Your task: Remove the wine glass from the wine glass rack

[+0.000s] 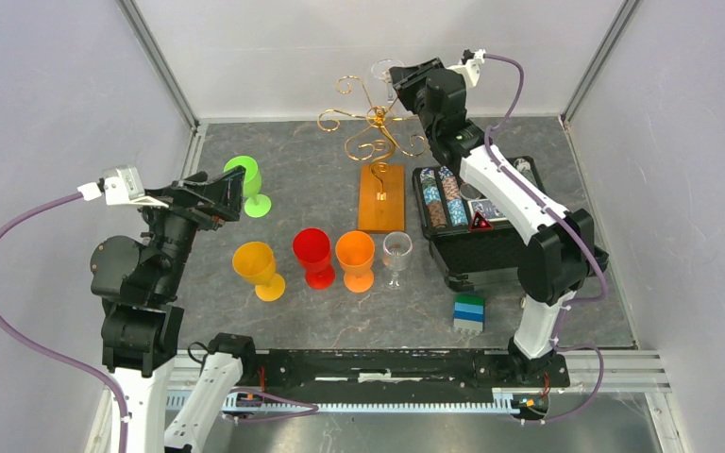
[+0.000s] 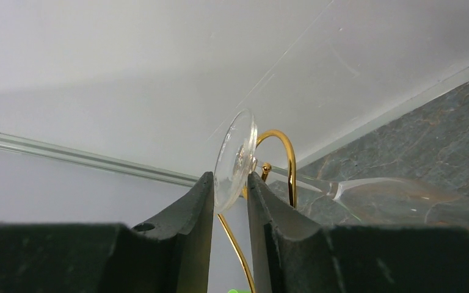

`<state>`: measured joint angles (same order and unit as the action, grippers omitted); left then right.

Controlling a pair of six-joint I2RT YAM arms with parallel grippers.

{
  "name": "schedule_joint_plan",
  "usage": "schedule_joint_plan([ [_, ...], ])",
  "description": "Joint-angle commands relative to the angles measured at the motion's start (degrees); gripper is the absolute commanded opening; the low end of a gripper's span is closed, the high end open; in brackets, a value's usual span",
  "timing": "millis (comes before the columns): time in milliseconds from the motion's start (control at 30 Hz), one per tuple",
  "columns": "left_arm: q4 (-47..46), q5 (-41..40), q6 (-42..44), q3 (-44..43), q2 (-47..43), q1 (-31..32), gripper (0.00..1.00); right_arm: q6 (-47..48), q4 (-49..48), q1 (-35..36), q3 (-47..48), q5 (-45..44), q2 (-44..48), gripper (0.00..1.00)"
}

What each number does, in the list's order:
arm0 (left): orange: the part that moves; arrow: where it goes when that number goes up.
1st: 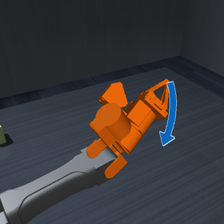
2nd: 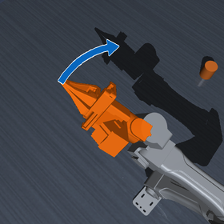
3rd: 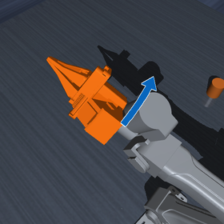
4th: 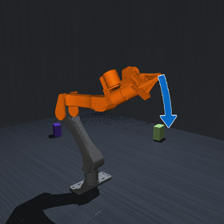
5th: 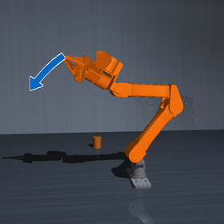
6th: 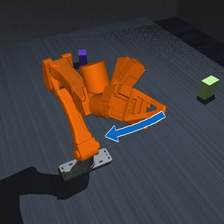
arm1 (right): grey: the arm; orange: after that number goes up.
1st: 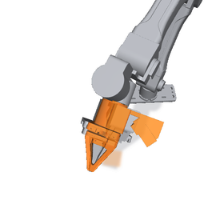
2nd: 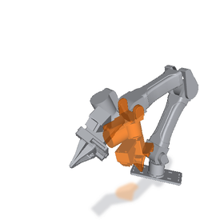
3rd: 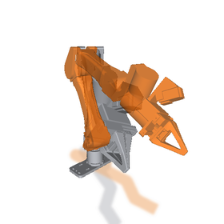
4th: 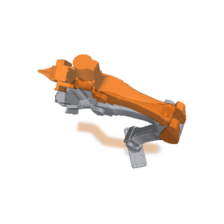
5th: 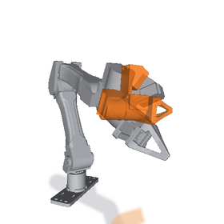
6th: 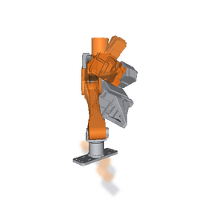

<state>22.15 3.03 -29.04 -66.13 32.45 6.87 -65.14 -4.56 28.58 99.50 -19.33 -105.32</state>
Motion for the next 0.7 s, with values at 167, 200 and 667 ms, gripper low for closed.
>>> schedule_joint_plan([
  [167,0.26,-1.62,3.02,-0.23,-0.91,-0.11,1.00,-5.40,0.26,-0.49,0.17,1.84,-1.08,0.33],
  [200,0.26,-1.69,3.02,-0.27,-0.96,-0.08,1.00,-5.71,0.93,-0.62,0.42,1.80,-1.12,0.34],
  [667,0.21,-2.12,3.11,-0.32,-1.41,-0.08,1.00,-5.19,-0.19,-0.74,0.81,2.02,0.39,0.00],
])
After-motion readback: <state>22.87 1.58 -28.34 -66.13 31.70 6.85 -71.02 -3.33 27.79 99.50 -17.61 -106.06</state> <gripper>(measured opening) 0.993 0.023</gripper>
